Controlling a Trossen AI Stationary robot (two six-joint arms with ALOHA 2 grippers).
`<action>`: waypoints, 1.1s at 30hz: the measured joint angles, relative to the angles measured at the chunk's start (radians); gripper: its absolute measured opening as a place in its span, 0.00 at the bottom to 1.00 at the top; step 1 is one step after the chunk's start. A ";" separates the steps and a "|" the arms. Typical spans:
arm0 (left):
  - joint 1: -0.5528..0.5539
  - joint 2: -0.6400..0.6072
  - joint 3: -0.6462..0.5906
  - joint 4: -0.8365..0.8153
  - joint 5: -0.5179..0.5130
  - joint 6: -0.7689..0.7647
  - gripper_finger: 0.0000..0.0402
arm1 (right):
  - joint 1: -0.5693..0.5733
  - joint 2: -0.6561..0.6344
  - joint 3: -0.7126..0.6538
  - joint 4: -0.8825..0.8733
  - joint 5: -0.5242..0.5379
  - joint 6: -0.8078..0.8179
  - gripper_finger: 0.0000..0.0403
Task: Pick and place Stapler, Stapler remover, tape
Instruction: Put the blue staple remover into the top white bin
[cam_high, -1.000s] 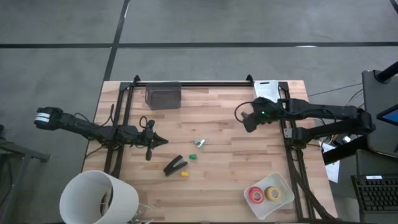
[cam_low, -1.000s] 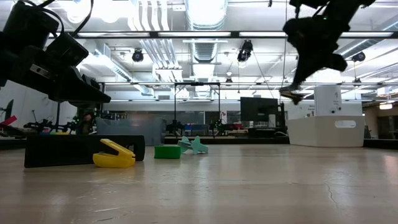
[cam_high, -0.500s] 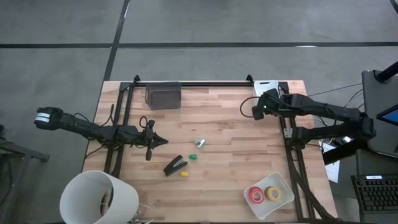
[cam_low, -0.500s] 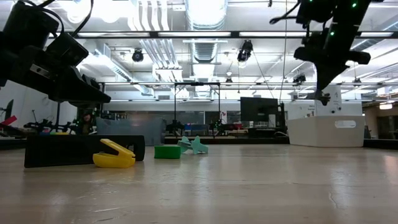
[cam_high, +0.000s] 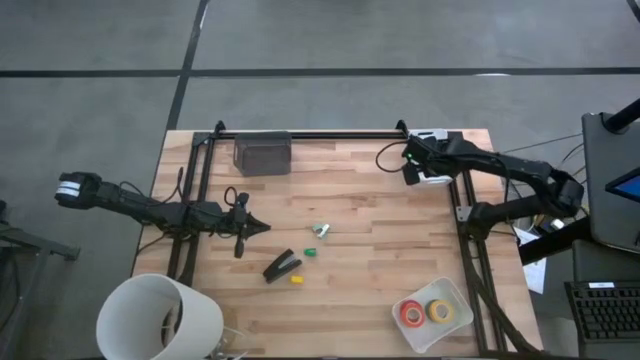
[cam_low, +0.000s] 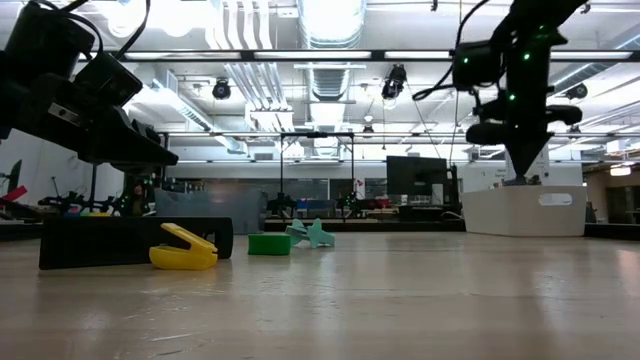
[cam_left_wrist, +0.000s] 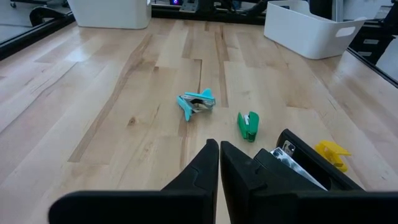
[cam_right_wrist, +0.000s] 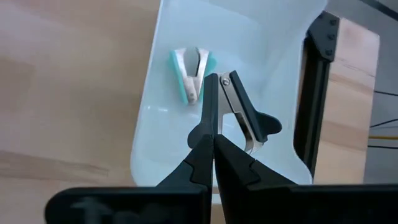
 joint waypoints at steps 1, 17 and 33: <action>0.000 0.000 0.000 0.000 0.000 0.000 0.05 | -0.003 0.014 0.001 0.000 -0.007 -0.007 0.02; 0.000 0.000 0.000 0.000 0.000 0.000 0.05 | -0.009 0.106 0.004 0.011 -0.026 -0.019 0.02; 0.000 0.000 0.000 0.000 0.000 0.000 0.05 | -0.013 0.107 0.004 0.016 -0.044 -0.063 0.06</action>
